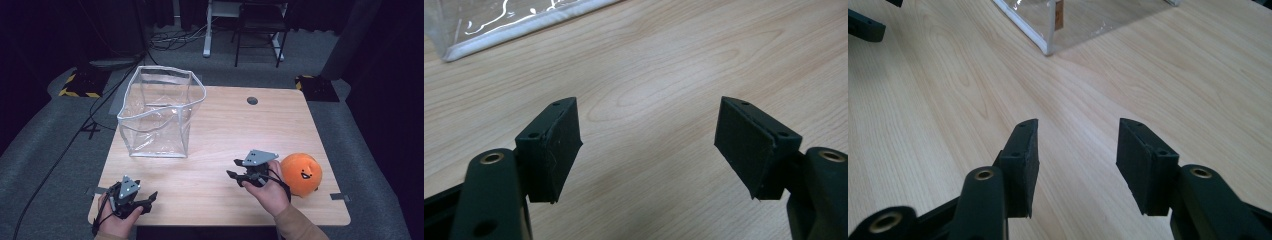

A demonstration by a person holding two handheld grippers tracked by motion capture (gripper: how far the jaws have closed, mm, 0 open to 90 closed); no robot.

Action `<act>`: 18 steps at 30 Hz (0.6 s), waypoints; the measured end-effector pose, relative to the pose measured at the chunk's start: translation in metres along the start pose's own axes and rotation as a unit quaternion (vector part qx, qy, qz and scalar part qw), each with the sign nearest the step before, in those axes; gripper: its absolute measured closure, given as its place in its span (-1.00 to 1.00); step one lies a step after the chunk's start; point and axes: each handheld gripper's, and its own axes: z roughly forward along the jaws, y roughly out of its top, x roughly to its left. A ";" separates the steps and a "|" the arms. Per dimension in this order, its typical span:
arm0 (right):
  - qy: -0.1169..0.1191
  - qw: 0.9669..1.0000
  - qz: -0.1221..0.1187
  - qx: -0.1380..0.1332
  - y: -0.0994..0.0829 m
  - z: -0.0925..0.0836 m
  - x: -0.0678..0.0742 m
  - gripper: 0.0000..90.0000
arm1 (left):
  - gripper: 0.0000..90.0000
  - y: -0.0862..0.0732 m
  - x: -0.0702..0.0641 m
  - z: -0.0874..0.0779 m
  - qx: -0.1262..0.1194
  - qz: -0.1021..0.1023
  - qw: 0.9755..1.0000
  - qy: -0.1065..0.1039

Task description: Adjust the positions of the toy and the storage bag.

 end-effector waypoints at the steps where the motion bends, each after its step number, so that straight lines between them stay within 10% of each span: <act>1: 0.002 1.000 -0.001 -0.001 0.003 0.001 0.000 0.15 | -0.40 0.000 0.001 -0.001 -0.001 -0.001 1.000 0.001; 18: 0.025 0.999 -0.013 -0.027 0.070 0.041 0.003 0.24 | -0.37 0.003 0.011 0.005 -0.006 -0.001 1.000 0.004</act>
